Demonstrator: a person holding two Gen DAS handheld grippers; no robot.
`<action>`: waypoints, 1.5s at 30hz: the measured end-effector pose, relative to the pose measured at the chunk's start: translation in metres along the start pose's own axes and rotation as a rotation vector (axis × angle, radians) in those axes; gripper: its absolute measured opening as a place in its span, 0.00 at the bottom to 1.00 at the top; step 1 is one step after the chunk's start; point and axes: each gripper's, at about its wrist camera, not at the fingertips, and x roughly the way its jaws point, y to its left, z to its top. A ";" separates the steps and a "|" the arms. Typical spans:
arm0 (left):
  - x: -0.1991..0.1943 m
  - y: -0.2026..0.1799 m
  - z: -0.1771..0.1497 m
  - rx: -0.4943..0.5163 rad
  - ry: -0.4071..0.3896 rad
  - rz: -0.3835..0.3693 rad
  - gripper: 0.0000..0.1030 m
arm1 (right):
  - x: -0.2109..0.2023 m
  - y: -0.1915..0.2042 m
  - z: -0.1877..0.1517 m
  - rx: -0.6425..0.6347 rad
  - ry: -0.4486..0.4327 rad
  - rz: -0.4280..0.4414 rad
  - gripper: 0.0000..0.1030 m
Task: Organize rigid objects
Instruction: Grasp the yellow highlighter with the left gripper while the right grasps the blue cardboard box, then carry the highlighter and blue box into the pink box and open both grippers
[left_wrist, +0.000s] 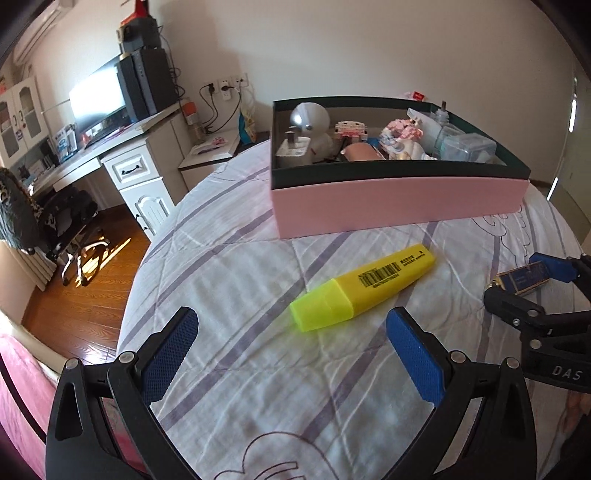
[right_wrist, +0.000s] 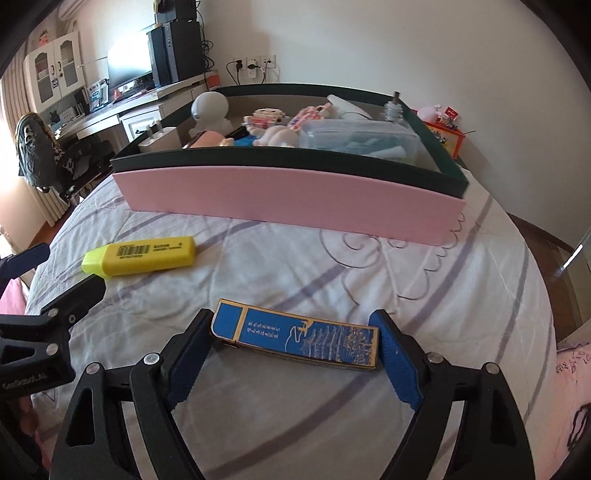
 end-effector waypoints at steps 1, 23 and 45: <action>0.005 -0.004 0.002 0.015 0.011 0.000 1.00 | -0.003 -0.005 -0.002 0.007 -0.004 0.000 0.83; -0.012 -0.068 -0.005 0.131 0.044 -0.215 0.26 | -0.014 -0.026 -0.015 0.046 -0.031 0.069 0.83; -0.058 -0.068 -0.004 0.022 -0.119 -0.102 0.26 | -0.053 -0.035 -0.029 0.100 -0.174 0.084 0.83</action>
